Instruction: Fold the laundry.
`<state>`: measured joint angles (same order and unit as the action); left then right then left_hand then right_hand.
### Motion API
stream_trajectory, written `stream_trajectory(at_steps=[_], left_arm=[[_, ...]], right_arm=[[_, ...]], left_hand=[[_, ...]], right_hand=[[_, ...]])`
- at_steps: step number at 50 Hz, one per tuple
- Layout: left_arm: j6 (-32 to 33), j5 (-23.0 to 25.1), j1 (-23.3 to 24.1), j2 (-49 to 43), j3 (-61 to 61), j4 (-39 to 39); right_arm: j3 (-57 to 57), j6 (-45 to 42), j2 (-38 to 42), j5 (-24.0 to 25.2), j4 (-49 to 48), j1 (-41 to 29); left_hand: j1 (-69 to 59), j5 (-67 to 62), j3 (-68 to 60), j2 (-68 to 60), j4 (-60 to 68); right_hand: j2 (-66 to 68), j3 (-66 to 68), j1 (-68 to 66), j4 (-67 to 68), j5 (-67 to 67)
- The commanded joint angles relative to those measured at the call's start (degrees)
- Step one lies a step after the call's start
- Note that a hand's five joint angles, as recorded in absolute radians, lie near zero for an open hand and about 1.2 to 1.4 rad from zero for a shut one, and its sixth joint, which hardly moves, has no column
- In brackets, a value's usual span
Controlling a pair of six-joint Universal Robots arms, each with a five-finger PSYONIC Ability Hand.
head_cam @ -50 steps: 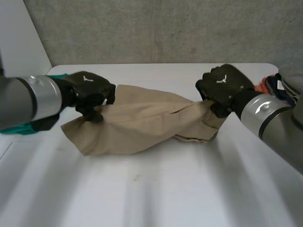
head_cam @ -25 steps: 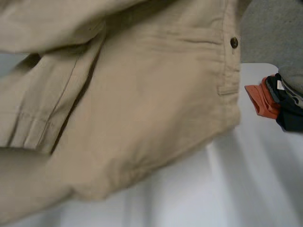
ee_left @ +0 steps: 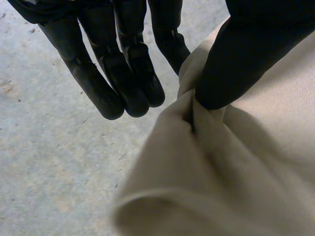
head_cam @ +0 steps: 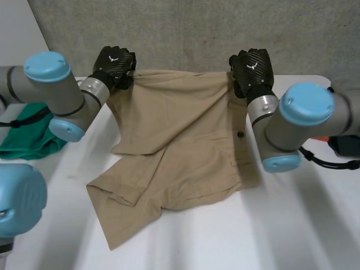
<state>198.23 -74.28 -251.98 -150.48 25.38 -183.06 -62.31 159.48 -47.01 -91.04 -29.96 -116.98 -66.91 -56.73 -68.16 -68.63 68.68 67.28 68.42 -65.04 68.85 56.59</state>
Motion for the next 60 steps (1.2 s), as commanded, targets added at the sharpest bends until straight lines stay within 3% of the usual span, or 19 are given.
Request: stream_trajectory(at_steps=[1,4,5,6,7,12,20,25,33,37,41,48,55,60], left_arm=[[1.7,-7.6,-0.3,-7.6,-13.4,-0.9],[1.9,-9.1,-0.4,-8.3,-17.1,-1.2],[1.9,-8.7,-0.4,-8.4,-17.7,-1.1],[1.8,-7.3,-0.1,-8.4,-18.7,-0.7],[1.8,-6.7,0.2,-8.3,-18.9,-0.3],[2.2,-4.7,1.8,-5.8,-17.0,1.9],[4.3,-12.2,-0.9,7.7,-0.1,2.2],[4.6,-16.9,-0.5,22.1,18.0,3.1],[6.5,-17.0,1.3,40.5,44.0,13.6],[6.6,-15.6,3.1,46.7,55.9,18.9],[6.4,-13.6,4.5,50.0,65.9,20.7],[4.8,-12.2,5.6,53.9,78.0,19.0],[1.5,-12.2,7.0,55.6,81.8,15.9],[0.3,-12.4,8.3,54.9,82.4,14.3]], right_arm=[[5.3,-5.1,10.6,-3.4,-20.6,0.6],[8.2,-6.3,13.0,-4.6,-22.0,0.9],[9.2,-6.2,13.4,-4.5,-21.8,0.9],[11.1,-6.2,14.7,-4.2,-20.5,0.8],[12.0,-6.2,15.0,-3.9,-19.5,0.8],[15.7,-4.6,14.4,-2.2,-9.3,1.8],[14.3,3.9,3.2,0.3,9.4,5.9],[9.4,2.3,-5.3,10.2,24.6,8.2],[-1.6,-9.3,-11.2,25.9,37.0,11.0],[-7.0,-16.9,-10.7,30.0,39.0,11.6],[-9.3,-21.7,-8.4,30.8,38.4,11.5],[-9.7,-22.4,-2.4,31.0,34.7,10.6],[-9.9,-21.0,0.7,30.2,26.2,9.5],[-9.9,-17.7,1.7,27.8,20.2,8.2]], left_hand=[[-13.1,-13.3,-11.8,-11.4,11.3],[-10.9,-11.1,-9.7,-9.2,9.2],[-0.4,-0.6,0.8,1.3,-1.3],[40.3,40.1,41.6,42.0,-42.1],[56.4,56.2,57.6,58.1,-58.1],[56.9,56.7,58.2,58.6,-58.7],[56.9,56.7,58.2,58.6,-58.7],[56.9,56.7,58.2,58.6,-58.7],[56.9,56.7,58.2,58.6,-58.7],[56.9,56.7,58.2,58.6,-58.7],[54.5,54.4,55.8,56.3,-56.3],[51.3,51.1,52.6,53.0,-53.1],[51.2,51.0,52.4,52.9,-52.9],[51.2,51.0,52.4,52.9,-52.9]], right_hand=[[12.7,11.6,-15.0,11.2,13.4],[-25.0,-26.1,22.8,-26.6,-24.3],[-37.6,-38.8,35.4,-39.2,-36.9],[-56.9,-58.1,54.7,-58.5,-56.2],[-57.3,-58.4,55.0,-58.8,-56.6],[-57.3,-58.4,55.0,-58.8,-56.6],[-57.3,-58.4,55.0,-58.8,-56.6],[-57.3,-58.4,55.0,-58.8,-56.6],[-56.5,-57.6,54.2,-58.0,-55.8],[-45.9,-47.0,43.6,-47.4,-45.2],[-38.5,-39.6,36.2,-40.0,-37.8],[-31.9,-33.0,29.7,-33.5,-31.2],[-24.5,-25.6,22.3,-26.1,-23.8],[12.6,11.5,-14.9,11.1,13.3]])
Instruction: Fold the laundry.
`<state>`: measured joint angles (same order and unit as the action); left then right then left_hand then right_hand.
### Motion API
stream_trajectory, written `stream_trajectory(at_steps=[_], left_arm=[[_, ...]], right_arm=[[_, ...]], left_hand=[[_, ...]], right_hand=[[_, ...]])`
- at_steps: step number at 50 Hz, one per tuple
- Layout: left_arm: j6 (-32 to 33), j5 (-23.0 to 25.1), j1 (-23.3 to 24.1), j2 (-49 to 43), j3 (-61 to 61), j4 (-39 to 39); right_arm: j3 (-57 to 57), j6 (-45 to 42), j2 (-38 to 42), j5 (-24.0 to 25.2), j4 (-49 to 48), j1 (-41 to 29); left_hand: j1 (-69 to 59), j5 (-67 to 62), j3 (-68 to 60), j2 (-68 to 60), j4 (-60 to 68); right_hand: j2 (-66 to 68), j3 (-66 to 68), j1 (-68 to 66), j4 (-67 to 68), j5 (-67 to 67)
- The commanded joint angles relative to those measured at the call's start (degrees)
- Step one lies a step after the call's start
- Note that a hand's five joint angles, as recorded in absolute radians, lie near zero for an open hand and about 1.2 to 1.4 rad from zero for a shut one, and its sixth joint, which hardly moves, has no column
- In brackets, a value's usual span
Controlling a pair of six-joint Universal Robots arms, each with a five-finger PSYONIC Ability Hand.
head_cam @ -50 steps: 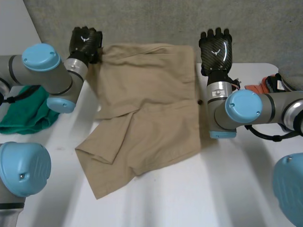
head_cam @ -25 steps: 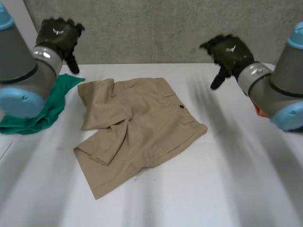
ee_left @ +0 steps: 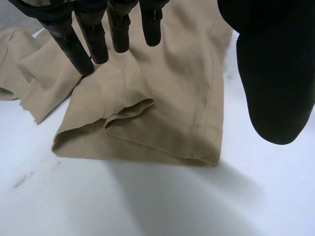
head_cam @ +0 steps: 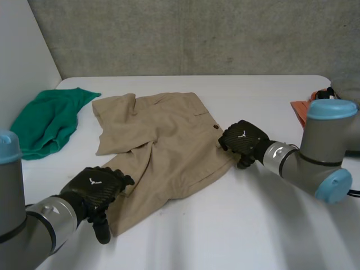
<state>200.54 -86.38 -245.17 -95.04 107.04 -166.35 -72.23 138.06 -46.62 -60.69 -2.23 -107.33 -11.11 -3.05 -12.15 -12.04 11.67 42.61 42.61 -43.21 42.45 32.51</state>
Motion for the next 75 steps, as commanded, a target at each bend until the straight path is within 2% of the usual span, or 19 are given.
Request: stream_trajectory(at_steps=[1,5,15,19,27,33,34,36,37,40,45,51,56,59,62,64,71,75], left_arm=[[-2.0,-0.4,1.8,-0.8,0.7,-2.6],[-1.7,-0.9,3.1,-2.4,0.7,-3.7],[0.6,-3.5,5.3,-8.0,0.2,-8.0],[2.6,-4.8,5.5,-9.7,-0.2,-10.0],[7.0,-7.8,5.3,-14.8,-2.0,-14.7],[9.4,-8.7,5.5,-18.4,-3.4,-14.8],[9.5,-9.0,5.5,-18.7,-3.4,-15.1],[9.4,-9.3,5.3,-18.5,-3.6,-15.8],[9.3,-10.1,5.1,-18.2,-3.7,-16.5],[8.8,-11.0,5.1,-16.7,-3.6,-17.4],[7.2,-10.3,5.4,-11.7,-3.7,-17.6],[6.9,-10.0,3.9,-6.9,-6.1,-15.5],[6.5,-8.2,3.2,-6.0,-8.2,-11.7],[6.3,-5.2,3.9,-6.1,-7.8,-7.8],[4.2,-1.9,4.7,-6.2,-6.1,-3.2],[2.8,-1.2,4.8,-6.2,-5.6,-2.1],[-4.9,-0.7,5.6,-5.9,-3.7,-0.4],[-5.2,-1.4,6.5,-5.9,-3.2,-0.9]], right_arm=[[0.1,4.2,1.3,-3.1,-7.9,-1.6],[-1.5,7.6,-0.8,-5.3,-8.0,-1.7],[-9.0,11.7,-13.0,-5.8,-7.1,-1.5],[-11.3,12.2,-15.4,-5.4,-5.9,-1.6],[-12.8,12.2,-16.6,-5.7,-5.3,-2.0],[-12.8,12.1,-16.2,-5.8,-5.3,-1.3],[-12.8,12.1,-16.2,-6.1,-5.3,-1.1],[-12.9,12.1,-16.1,-6.5,-5.3,-1.0],[-12.9,12.0,-16.0,-7.1,-5.3,-1.0],[-12.6,11.7,-15.3,-8.7,-5.3,-0.7],[-12.1,11.9,-14.2,-10.4,-4.8,-0.2],[-11.3,12.1,-13.0,-9.1,-1.7,-0.2],[-10.0,11.7,-10.8,-7.3,1.1,-0.4],[-9.4,10.9,-9.5,-6.6,0.4,-0.5],[-7.8,8.4,-6.9,-6.2,-1.5,-0.9],[-7.0,6.9,-5.6,-6.3,-1.7,-1.0],[-3.2,3.2,-0.5,-6.2,-3.0,-1.5],[-2.0,4.0,0.7,-6.2,-5.8,-1.7]], left_hand=[[-4.7,-2.7,-3.6,-3.7,4.1],[-6.5,-4.6,-5.5,-5.6,5.9],[-21.1,-19.2,-20.1,-20.2,20.5],[-21.8,-19.9,-20.8,-20.9,21.2],[-27.7,-25.8,-26.7,-26.8,27.1],[-30.7,-28.8,-29.7,-29.8,30.1],[-45.5,-43.6,-44.5,-44.6,45.0],[-65.9,-64.0,-64.9,-65.0,65.4],[-68.9,-66.9,-67.8,-67.9,68.3],[-68.9,-67.0,-67.9,-68.0,68.3],[-68.9,-67.0,-67.9,-68.0,68.3],[-68.9,-67.0,-67.9,-68.0,68.3],[-68.9,-67.0,-67.9,-68.0,68.3],[-38.1,-36.1,-37.0,-37.1,37.5],[-17.2,-15.2,-16.1,-16.2,16.6],[-13.6,-11.6,-12.5,-12.7,13.0],[-13.2,-11.3,-12.2,-12.3,12.7],[-12.7,-10.8,-11.7,-11.8,12.2]], right_hand=[[37.4,37.4,-36.8,37.5,37.5],[37.4,37.4,-36.8,37.6,37.5],[37.4,37.4,-36.8,37.6,37.5],[37.4,37.4,-36.8,37.6,37.5],[37.4,37.4,-36.8,37.6,37.5],[37.4,37.4,-36.8,37.6,37.5],[31.9,31.9,-31.3,32.0,32.0],[14.7,14.8,-14.1,14.9,14.8],[-0.2,-0.2,0.8,0.0,-0.1],[-13.2,-13.2,13.8,-13.1,-13.1],[-19.3,-19.3,19.9,-19.1,-19.2],[-23.4,-23.4,24.0,-23.2,-23.3],[-18.5,-18.5,19.1,-18.3,-18.4],[-11.9,-11.9,12.5,-11.8,-11.8],[-9.4,-9.4,10.0,-9.2,-9.3],[-8.1,-8.0,8.7,-7.9,-7.9],[-3.4,-3.3,3.9,-3.2,-3.2],[-0.7,-0.6,1.2,-0.5,-0.5]])
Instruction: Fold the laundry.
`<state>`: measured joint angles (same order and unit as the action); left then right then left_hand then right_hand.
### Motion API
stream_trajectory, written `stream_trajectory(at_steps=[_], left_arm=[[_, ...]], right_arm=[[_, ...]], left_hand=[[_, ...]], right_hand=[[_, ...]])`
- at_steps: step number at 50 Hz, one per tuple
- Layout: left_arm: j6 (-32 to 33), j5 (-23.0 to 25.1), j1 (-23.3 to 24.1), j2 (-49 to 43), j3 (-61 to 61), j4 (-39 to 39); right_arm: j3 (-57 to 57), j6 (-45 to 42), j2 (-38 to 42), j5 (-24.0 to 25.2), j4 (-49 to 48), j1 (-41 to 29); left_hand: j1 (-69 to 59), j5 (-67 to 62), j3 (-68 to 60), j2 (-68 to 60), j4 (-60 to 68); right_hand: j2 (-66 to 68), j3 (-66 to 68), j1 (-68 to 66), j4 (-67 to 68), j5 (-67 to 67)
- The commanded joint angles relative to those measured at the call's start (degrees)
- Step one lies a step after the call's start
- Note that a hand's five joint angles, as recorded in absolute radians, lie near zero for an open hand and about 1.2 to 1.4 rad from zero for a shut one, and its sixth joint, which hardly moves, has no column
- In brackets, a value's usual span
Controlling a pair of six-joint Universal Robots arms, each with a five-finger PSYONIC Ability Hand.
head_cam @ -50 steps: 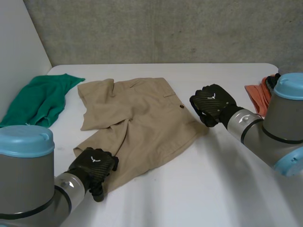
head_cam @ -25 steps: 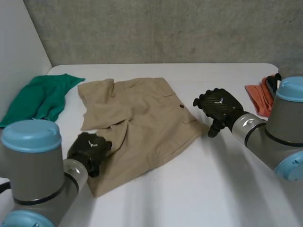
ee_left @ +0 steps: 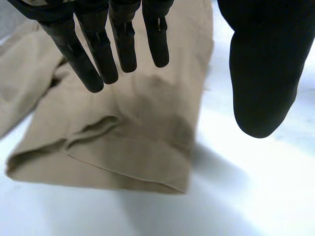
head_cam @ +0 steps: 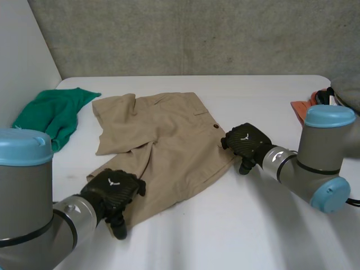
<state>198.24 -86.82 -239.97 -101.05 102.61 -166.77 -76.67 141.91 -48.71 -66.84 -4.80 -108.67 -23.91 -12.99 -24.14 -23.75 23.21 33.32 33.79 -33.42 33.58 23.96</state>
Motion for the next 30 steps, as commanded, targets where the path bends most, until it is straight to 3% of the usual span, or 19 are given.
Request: stream_trajectory(at_steps=[1,17,19,20,23,30], left_arm=[[-2.9,-1.2,1.3,0.1,1.4,-0.7],[-2.2,-3.1,1.3,-0.5,1.7,-2.2],[-2.2,-3.2,1.4,-0.5,1.7,-2.2],[-2.3,-3.3,1.5,-0.6,1.7,-2.4],[-2.2,-3.5,1.6,-0.9,1.6,-2.9],[-1.8,-4.7,1.4,-4.5,0.3,-5.6]], right_arm=[[2.6,0.5,2.9,0.0,-3.9,-0.3],[6.6,3.3,6.7,-0.6,-7.2,-2.5],[6.9,3.5,6.8,-0.5,-7.2,-2.6],[7.1,3.7,6.8,-0.5,-7.1,-2.7],[7.6,4.4,6.7,-0.3,-7.0,-2.9],[7.9,8.2,1.5,0.0,1.0,-3.0]], left_hand=[[0.2,-0.7,0.5,0.1,0.5],[1.3,0.3,1.5,1.1,-0.5],[1.6,0.7,1.8,1.4,-0.9],[1.8,0.8,2.0,1.6,-1.1],[3.3,2.3,3.5,3.1,-2.6],[8.0,7.1,8.2,7.8,-7.3]], right_hand=[[8.8,8.3,-8.7,8.5,8.2],[10.7,10.2,-10.6,10.4,10.0],[16.5,16.0,-16.4,16.2,15.9],[28.7,28.2,-28.6,28.4,28.1],[46.6,46.1,-46.5,46.4,46.0],[46.7,46.2,-46.6,46.4,46.0]])
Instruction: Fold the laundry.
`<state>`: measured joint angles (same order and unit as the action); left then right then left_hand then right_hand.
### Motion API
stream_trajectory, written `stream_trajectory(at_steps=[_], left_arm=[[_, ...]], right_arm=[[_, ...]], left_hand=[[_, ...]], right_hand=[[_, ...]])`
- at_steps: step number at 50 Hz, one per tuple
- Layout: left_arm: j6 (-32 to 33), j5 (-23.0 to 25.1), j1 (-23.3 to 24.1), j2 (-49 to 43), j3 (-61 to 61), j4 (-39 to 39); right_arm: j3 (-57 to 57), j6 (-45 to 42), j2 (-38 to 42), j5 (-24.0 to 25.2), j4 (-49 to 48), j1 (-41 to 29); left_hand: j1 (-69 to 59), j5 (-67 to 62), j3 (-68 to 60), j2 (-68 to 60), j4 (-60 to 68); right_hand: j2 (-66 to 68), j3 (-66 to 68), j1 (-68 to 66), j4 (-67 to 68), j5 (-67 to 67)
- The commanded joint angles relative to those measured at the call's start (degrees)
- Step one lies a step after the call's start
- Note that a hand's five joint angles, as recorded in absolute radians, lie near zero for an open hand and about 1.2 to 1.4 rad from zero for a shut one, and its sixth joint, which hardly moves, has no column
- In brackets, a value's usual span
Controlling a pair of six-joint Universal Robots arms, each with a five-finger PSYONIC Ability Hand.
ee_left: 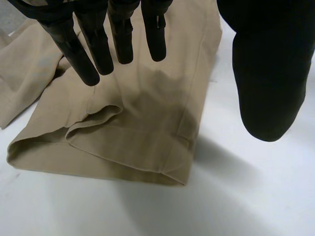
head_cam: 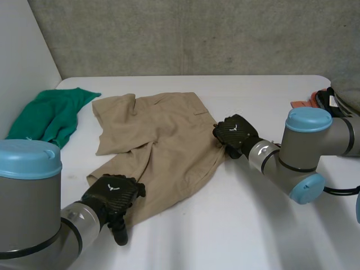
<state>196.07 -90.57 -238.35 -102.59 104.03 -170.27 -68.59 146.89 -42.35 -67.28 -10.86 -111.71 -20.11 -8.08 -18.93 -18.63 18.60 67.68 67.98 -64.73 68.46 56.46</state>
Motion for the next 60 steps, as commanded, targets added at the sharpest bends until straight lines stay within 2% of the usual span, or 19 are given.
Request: stream_trajectory(at_steps=[1,9,16,19,20,21,26,30,34,37,38,43,46,52,53,54,60], left_arm=[[0.5,-1.1,-0.2,-3.3,-1.3,-2.3],[2.6,-3.4,0.3,-7.6,-2.5,-4.0],[5.3,-4.9,0.5,-12.1,-3.8,-7.2],[7.0,-6.5,0.3,-13.6,-4.4,-8.1],[7.5,-7.2,0.2,-13.7,-4.4,-8.3],[8.3,-8.4,0.0,-13.6,-4.4,-9.3],[8.9,-11.6,-0.7,-9.2,-3.6,-12.2],[9.1,-10.8,-1.5,0.8,-2.0,-12.0],[11.0,-6.4,-4.2,12.4,-2.0,-7.6],[12.4,-3.0,-6.4,17.1,-2.5,-3.2],[13.4,-0.2,-7.7,19.8,-3.1,0.2],[15.0,7.5,-10.9,23.0,-4.3,8.1],[15.5,10.5,-14.0,20.4,-4.1,8.0],[15.1,11.1,-16.8,9.1,-5.0,6.4],[15.0,10.9,-16.7,7.6,-5.2,6.8],[14.7,10.9,-16.4,5.0,-5.2,7.8],[11.4,11.6,-15.0,4.8,-3.9,10.3]], right_arm=[[-0.5,3.8,-6.1,0.6,8.0,0.1],[-6.3,12.5,-19.9,-0.1,10.9,-0.9],[-8.6,22.3,-26.7,-2.5,11.4,-1.3],[-9.1,23.4,-27.7,-4.3,11.8,-2.2],[-9.3,23.1,-27.8,-4.8,11.8,-2.3],[-9.5,22.0,-27.8,-5.7,11.9,-2.4],[-10.7,16.5,-28.5,-9.1,12.7,-2.1],[-12.0,10.4,-30.7,-10.1,14.7,-1.6],[-13.8,2.8,-34.5,-9.8,21.0,-0.7],[-15.5,-4.6,-38.4,-9.0,29.3,0.4],[-16.5,-8.8,-40.3,-8.5,34.4,1.2],[-18.7,-19.1,-44.4,-6.5,43.7,3.4],[-19.3,-18.3,-43.2,-4.9,41.6,3.9],[-19.4,-10.4,-36.7,-5.5,34.3,2.3],[-19.1,-9.4,-35.8,-5.8,32.9,2.1],[-18.8,-7.3,-34.3,-6.7,30.0,1.6],[-16.8,-0.5,-30.8,-11.3,20.9,0.4]], left_hand=[[4.2,2.1,3.0,2.7,-2.7],[1.7,-0.4,0.5,0.2,-0.2],[-13.8,-15.8,-15.0,-15.3,15.3],[-33.3,-35.3,-34.4,-34.7,34.8],[-43.0,-45.0,-44.2,-44.5,44.5],[-59.7,-61.8,-60.9,-61.2,61.2],[-59.9,-61.9,-61.1,-61.4,61.4],[-59.9,-61.9,-61.1,-61.4,61.4],[-59.9,-61.9,-61.1,-61.4,61.4],[-59.9,-61.9,-61.1,-61.4,61.4],[-59.9,-61.9,-61.1,-61.4,61.4],[-59.9,-61.9,-61.1,-61.4,61.4],[-59.9,-61.9,-61.1,-61.4,61.4],[-57.9,-59.9,-59.1,-59.4,59.4],[-48.2,-50.3,-49.4,-49.7,49.7],[-31.0,-33.0,-32.2,-32.5,32.5],[-10.1,-12.2,-11.3,-11.6,11.7]], right_hand=[[12.3,12.0,-15.3,11.5,13.5],[12.3,12.0,-15.3,11.5,13.5],[12.3,12.0,-15.3,11.5,13.5],[12.3,12.0,-15.3,11.5,13.5],[12.3,12.0,-15.3,11.5,13.5],[12.3,12.0,-15.3,11.5,13.5],[12.3,12.0,-15.3,11.5,13.5],[12.3,12.0,-15.3,11.5,13.5],[12.3,12.0,-15.3,11.5,13.5],[12.3,12.0,-15.3,11.5,13.5],[12.3,12.0,-15.3,11.5,13.5],[12.3,12.0,-15.3,11.5,13.5],[12.3,12.0,-15.3,11.5,13.5],[12.3,12.0,-15.3,11.5,13.5],[12.3,12.0,-15.3,11.5,13.5],[12.3,12.0,-15.3,11.5,13.5],[12.3,12.0,-15.3,11.5,13.5]])
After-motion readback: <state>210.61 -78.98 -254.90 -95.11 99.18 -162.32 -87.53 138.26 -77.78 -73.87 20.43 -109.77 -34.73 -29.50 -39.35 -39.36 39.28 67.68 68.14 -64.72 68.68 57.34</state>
